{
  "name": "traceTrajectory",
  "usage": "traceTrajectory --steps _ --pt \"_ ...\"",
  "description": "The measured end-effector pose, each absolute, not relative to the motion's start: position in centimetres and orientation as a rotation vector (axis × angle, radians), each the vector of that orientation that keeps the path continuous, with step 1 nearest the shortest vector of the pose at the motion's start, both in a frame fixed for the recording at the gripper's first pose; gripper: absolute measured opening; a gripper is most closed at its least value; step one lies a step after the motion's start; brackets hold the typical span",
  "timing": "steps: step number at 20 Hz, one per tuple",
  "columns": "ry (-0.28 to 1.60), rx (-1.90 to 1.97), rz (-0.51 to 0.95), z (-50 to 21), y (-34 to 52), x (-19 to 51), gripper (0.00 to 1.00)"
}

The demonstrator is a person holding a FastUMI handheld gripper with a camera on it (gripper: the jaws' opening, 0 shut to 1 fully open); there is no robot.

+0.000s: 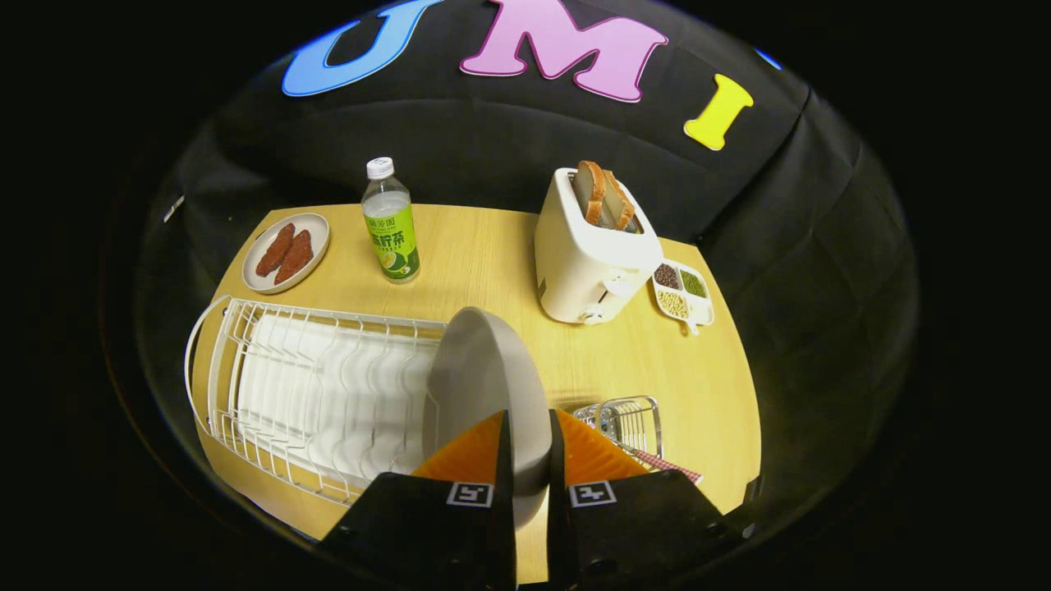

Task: Take the plate from the dish rack, then take the spoon from the basket and place it into the plate.

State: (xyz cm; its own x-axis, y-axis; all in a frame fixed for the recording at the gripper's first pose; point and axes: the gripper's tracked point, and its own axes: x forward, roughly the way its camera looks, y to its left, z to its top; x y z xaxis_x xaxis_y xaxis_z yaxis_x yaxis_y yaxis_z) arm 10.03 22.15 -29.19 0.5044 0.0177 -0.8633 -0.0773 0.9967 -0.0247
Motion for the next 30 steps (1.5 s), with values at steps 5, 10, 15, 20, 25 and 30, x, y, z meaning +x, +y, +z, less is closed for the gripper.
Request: traceTrajectory --steps 5,10,15,20,25,30 --pt "1.041 -0.152 0.038 -27.8 22.7 10.9 0.19" --pt "0.988 -0.332 0.071 -25.9 24.2 12.0 0.19" --pt "0.979 -0.447 0.082 -25.4 25.3 12.7 0.18" --pt "0.985 -0.542 0.065 -24.5 25.6 14.0 0.18" --pt "0.947 -0.481 0.054 -21.4 25.4 15.6 0.18" --pt "0.895 -0.293 0.108 -18.6 24.3 15.3 0.18"
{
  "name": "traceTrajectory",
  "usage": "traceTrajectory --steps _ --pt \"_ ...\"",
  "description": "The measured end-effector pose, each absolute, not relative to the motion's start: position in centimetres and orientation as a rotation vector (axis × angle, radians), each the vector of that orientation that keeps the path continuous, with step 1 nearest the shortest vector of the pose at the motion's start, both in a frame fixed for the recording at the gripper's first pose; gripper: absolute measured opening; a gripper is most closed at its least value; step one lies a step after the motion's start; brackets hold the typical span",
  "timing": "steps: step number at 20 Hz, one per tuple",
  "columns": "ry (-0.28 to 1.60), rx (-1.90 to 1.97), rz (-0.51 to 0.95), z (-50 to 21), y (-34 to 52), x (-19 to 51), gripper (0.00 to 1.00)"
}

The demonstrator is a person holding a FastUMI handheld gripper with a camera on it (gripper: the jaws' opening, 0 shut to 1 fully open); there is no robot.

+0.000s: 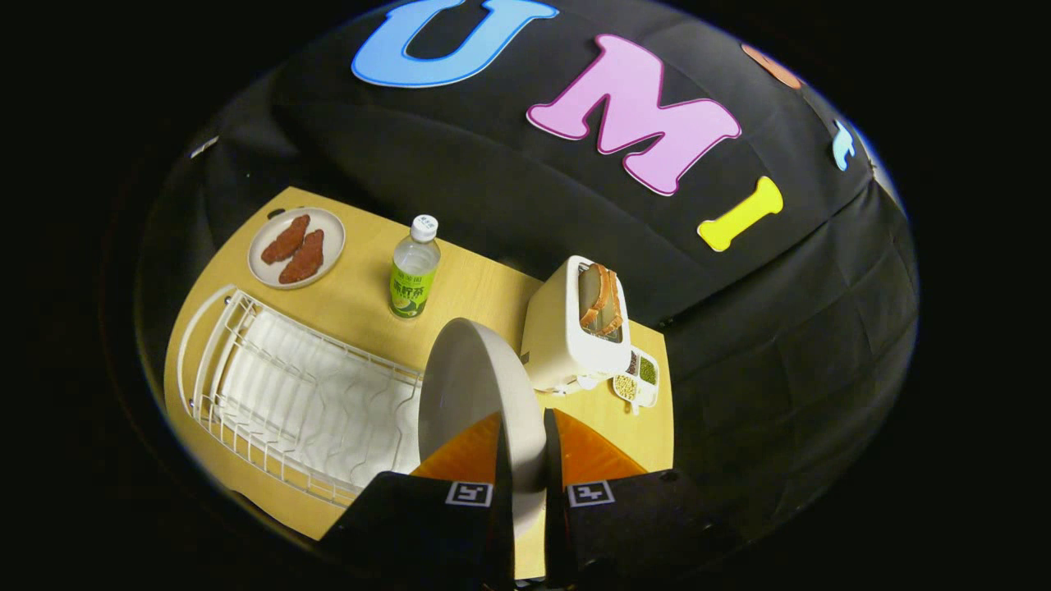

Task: Take the plate from the dish rack, then take the spoon from the basket and place it into the plate.

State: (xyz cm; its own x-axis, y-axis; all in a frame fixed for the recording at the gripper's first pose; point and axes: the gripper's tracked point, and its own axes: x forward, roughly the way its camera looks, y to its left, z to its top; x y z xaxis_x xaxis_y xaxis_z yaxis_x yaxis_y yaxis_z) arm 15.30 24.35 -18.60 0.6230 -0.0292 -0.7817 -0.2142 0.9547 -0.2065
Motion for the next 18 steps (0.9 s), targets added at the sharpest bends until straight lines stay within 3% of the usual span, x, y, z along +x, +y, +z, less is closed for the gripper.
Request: traceTrajectory --steps 10,18 --pt "0.815 0.141 0.301 -14.2 18.1 6.5 0.18" --pt "0.911 0.373 0.388 -19.6 12.5 -2.8 0.18"
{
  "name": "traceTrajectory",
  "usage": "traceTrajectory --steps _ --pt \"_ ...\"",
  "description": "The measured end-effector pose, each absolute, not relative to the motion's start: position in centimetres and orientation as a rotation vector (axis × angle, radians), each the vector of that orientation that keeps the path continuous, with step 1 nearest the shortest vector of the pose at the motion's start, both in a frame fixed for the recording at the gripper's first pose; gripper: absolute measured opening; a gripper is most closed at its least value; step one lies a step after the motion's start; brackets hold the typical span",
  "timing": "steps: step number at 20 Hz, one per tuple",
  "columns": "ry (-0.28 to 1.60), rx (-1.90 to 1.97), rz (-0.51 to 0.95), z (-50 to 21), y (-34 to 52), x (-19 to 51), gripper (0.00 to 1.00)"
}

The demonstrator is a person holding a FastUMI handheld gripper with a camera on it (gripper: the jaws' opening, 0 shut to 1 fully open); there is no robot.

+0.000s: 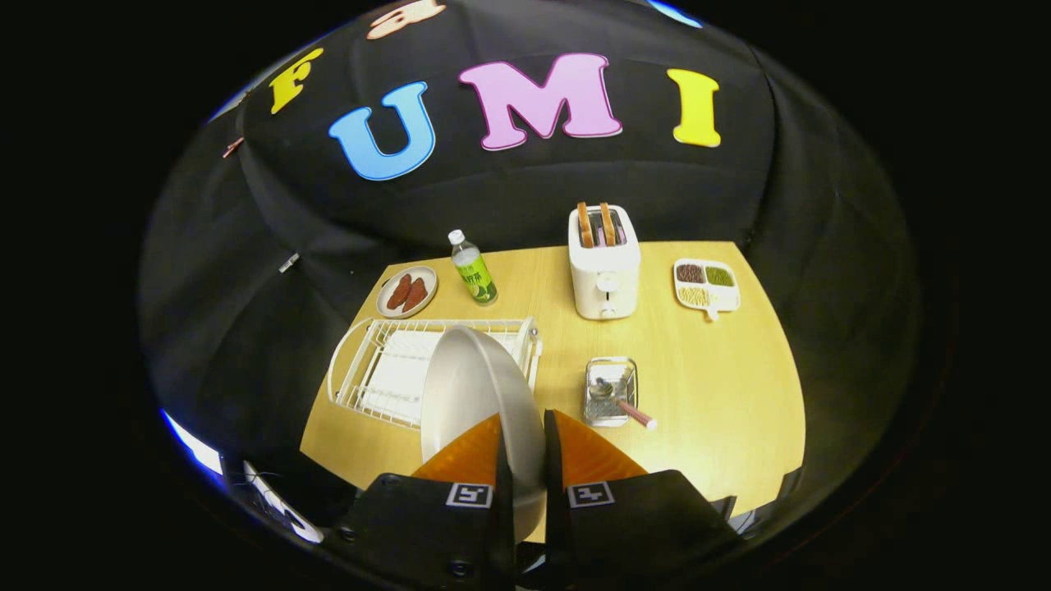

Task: Take the plate from the dish rack, then take the spoon from the basket and place it into the plate.

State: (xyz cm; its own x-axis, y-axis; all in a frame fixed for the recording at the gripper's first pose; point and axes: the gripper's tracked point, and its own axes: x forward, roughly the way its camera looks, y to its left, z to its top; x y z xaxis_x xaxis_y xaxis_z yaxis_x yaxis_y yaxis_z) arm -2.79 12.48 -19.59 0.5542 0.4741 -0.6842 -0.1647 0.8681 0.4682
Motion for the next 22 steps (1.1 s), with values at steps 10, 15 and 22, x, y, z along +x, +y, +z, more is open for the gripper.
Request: traceTrajectory --steps 10,15,22 --pt "1.073 0.608 0.401 -30.3 11.4 -11.6 0.18" --pt "1.127 0.669 0.353 -36.7 10.8 -13.3 0.18" --pt "1.149 0.755 0.323 -41.6 11.8 -12.9 0.18"
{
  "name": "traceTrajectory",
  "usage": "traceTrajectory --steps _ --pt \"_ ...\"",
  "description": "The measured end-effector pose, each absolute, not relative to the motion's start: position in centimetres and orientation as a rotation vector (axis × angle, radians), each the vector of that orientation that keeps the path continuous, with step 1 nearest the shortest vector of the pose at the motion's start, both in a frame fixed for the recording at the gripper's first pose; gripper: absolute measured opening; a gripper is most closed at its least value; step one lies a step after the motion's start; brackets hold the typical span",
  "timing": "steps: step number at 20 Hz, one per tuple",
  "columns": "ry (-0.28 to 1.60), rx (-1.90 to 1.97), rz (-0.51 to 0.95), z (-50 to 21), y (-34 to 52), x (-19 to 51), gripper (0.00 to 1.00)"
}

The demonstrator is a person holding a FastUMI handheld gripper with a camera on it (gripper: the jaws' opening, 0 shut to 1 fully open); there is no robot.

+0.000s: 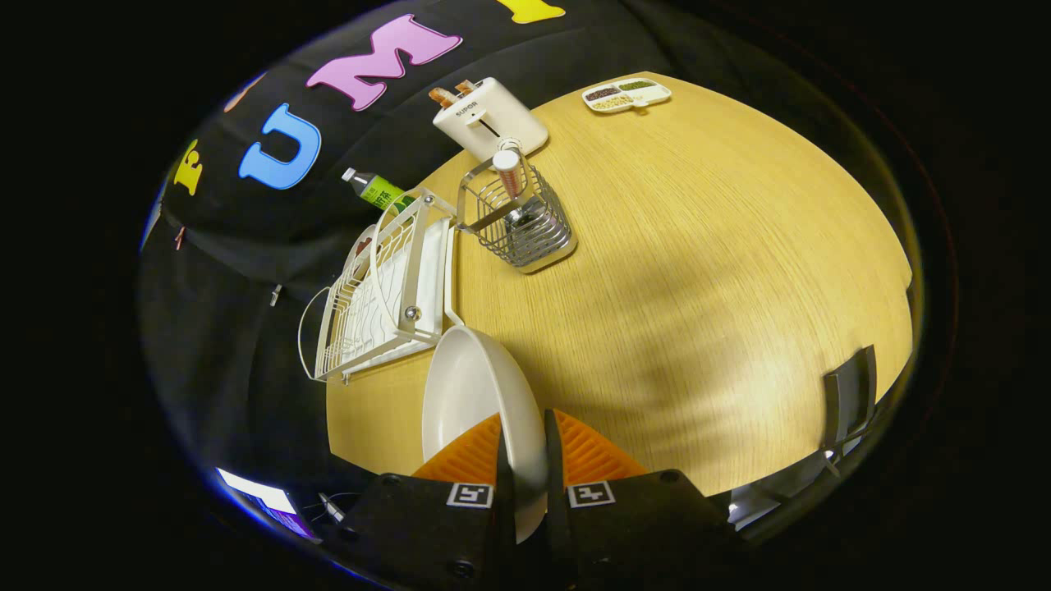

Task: Take the plate from the dish rack, then take the spoon from the basket and place it into the plate.

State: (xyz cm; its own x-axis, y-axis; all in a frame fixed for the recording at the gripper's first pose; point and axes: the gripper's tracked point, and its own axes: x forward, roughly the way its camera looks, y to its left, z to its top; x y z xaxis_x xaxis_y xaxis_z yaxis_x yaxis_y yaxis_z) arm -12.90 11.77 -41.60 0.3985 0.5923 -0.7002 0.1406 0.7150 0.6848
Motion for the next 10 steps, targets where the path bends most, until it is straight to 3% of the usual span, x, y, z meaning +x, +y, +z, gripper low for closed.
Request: traceTrajectory --steps 10 --pt "1.157 0.871 0.304 -43.8 13.7 -11.9 0.22"
